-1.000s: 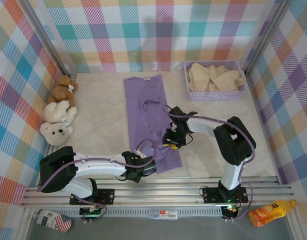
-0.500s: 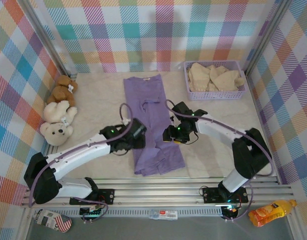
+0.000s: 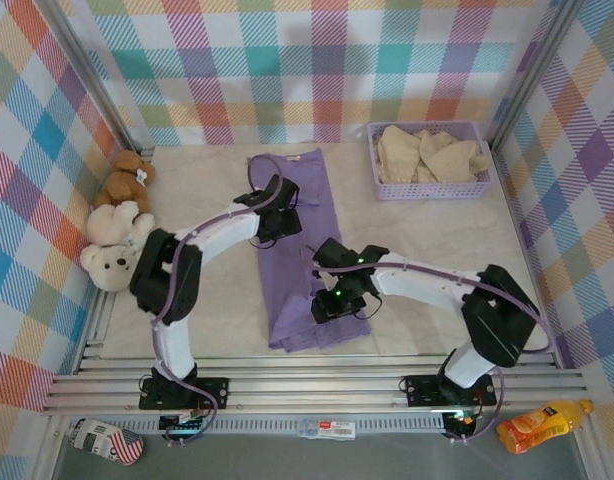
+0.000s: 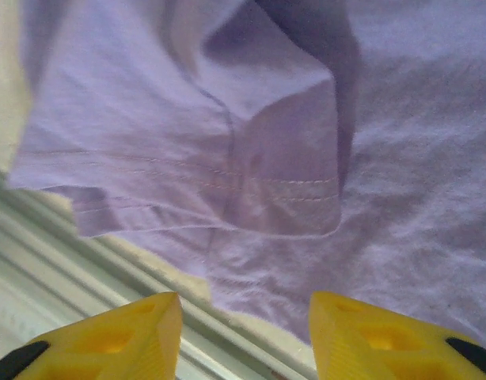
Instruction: Fold and stack the mixed laundry pile
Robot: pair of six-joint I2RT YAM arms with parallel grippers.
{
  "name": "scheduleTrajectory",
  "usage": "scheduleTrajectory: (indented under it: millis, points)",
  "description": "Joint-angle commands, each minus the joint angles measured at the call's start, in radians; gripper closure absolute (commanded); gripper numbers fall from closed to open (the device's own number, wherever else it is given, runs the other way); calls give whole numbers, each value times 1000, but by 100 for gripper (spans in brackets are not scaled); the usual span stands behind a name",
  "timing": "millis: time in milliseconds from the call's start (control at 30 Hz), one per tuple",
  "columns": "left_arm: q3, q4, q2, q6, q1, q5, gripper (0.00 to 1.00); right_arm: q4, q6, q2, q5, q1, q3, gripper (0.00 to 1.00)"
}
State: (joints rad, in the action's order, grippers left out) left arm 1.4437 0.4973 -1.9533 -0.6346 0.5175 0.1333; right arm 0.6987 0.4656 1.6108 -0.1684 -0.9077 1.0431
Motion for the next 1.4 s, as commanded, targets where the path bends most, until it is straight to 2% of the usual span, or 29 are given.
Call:
scheduleTrajectory:
  millis: [0, 333, 367, 467, 600, 800, 833, 933, 1033, 1167, 1233, 1367]
  points:
    - [95, 29, -96, 22, -14, -35, 37, 0, 8, 57, 49, -6, 49, 55]
    - [130, 46, -188, 17, -14, -47, 39, 5, 15, 155, 79, -20, 138, 55]
    - [130, 47, -193, 16, -14, -47, 39, 7, 16, 164, 82, -20, 145, 59]
    - [137, 54, -216, 8, -16, -38, 39, 27, 15, 181, 87, -22, 163, 82]
    - [154, 66, -247, 0, -18, -42, 40, 42, 14, 142, 93, -26, 142, 100]
    - [175, 78, -266, -4, -19, -52, 40, 102, 4, 46, 99, -54, 107, 100]
    - [178, 78, -268, -5, -19, -55, 40, 104, 2, 30, 100, -61, 95, 96]
    - [179, 79, -271, -6, -19, -59, 40, 108, 9, 26, 133, -64, 70, 57]
    - [178, 80, -269, -7, -19, -68, 40, 101, 8, 61, 159, -63, 82, 49]
    - [173, 80, -263, -6, -19, -69, 40, 60, 8, 130, 148, -65, 100, 49]
    - [169, 82, -260, -6, -19, -68, 40, 41, 13, 157, 140, -65, 112, 55]
    - [161, 83, -263, -13, -20, -63, 40, 28, 19, 157, 131, -64, 133, 87]
